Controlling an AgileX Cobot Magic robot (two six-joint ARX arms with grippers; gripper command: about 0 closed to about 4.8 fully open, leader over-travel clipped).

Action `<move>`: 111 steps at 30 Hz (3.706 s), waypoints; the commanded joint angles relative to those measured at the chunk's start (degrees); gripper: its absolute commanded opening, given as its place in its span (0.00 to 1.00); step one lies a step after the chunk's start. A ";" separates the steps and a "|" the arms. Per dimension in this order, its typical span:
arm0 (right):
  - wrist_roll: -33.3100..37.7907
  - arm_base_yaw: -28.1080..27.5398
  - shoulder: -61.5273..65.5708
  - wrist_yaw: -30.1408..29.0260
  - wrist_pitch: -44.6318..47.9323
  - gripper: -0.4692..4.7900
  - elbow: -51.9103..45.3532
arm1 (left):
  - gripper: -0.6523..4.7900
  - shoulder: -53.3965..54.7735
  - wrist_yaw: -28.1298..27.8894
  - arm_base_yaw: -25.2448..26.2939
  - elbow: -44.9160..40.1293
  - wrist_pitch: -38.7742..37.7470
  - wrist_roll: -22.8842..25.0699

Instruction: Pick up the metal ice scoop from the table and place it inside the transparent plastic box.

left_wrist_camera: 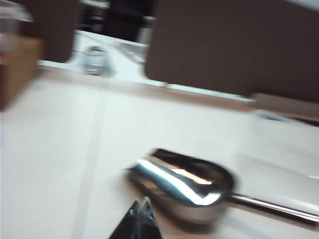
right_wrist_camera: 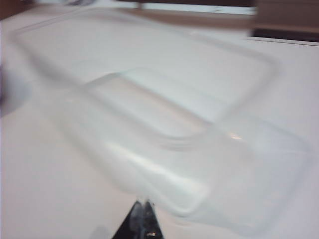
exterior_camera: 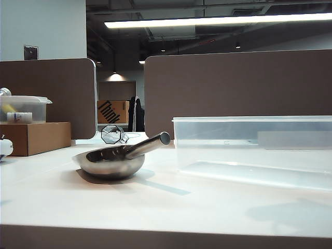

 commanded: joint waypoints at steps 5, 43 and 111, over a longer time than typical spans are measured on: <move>-0.11 9.60 0.02 -0.02 1.03 0.09 0.07 | 0.78 0.07 23.19 0.00 1.16 8.59 -13.00; -0.11 14.12 0.00 0.00 1.03 0.09 0.07 | 0.92 74.64 9.40 -28.76 16.39 47.80 -66.97; -0.11 14.08 -0.39 0.00 1.03 0.09 0.07 | 0.43 98.18 -7.69 -31.61 30.53 45.46 -64.59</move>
